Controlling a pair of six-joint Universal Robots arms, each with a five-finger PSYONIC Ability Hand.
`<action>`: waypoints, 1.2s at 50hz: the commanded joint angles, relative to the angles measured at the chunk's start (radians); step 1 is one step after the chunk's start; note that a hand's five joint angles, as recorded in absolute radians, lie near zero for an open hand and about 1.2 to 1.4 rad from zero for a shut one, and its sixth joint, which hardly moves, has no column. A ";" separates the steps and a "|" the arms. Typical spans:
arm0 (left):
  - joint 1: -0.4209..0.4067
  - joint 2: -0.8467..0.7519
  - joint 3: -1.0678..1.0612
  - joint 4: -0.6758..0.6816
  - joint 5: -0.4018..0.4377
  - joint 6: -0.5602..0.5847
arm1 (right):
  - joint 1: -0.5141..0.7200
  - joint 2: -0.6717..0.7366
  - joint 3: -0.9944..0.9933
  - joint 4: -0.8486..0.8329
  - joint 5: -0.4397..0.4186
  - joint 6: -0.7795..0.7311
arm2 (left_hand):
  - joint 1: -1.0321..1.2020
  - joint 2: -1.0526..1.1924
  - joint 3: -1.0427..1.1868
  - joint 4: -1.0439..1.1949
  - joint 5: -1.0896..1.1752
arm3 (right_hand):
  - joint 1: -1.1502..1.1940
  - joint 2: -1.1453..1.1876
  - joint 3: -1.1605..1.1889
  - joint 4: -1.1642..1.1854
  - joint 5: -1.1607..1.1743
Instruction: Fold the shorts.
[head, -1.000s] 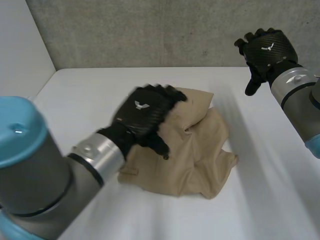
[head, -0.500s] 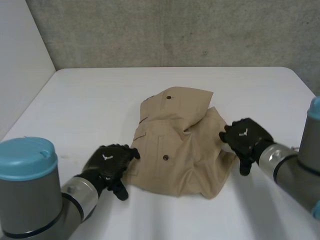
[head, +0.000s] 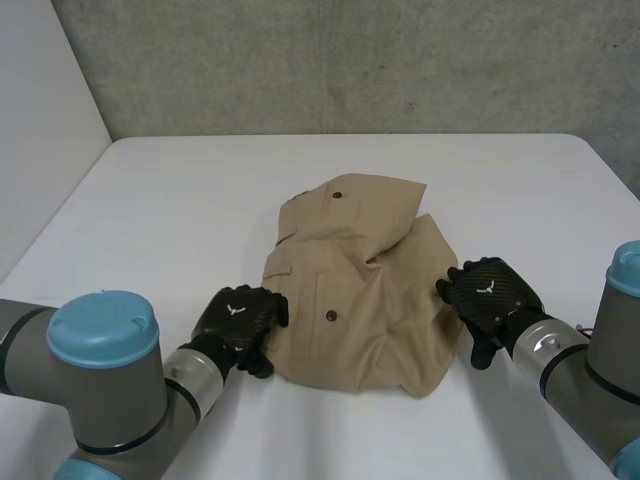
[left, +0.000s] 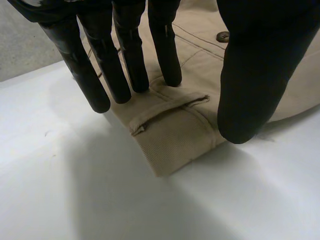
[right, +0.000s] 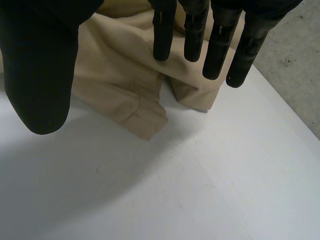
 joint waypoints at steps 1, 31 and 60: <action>0.003 -0.020 0.015 0.038 0.000 0.030 | 0.000 0.000 -0.001 0.000 0.001 0.001 | 0.346 0.343 0.344 0.343 0.350 | 0.128 0.092 0.077 0.078 0.093; 0.250 0.205 0.161 0.469 -0.133 0.366 | 0.001 -0.004 -0.021 0.004 0.012 0.070 | 0.748 0.746 0.747 0.746 0.753 | -0.039 -0.075 -0.090 -0.089 -0.074; -0.226 -0.149 0.279 0.327 0.381 -0.220 | -0.175 -0.153 -0.072 0.007 0.033 0.196 | 0.661 0.659 0.660 0.659 0.666 | -0.104 -0.140 -0.155 -0.154 -0.139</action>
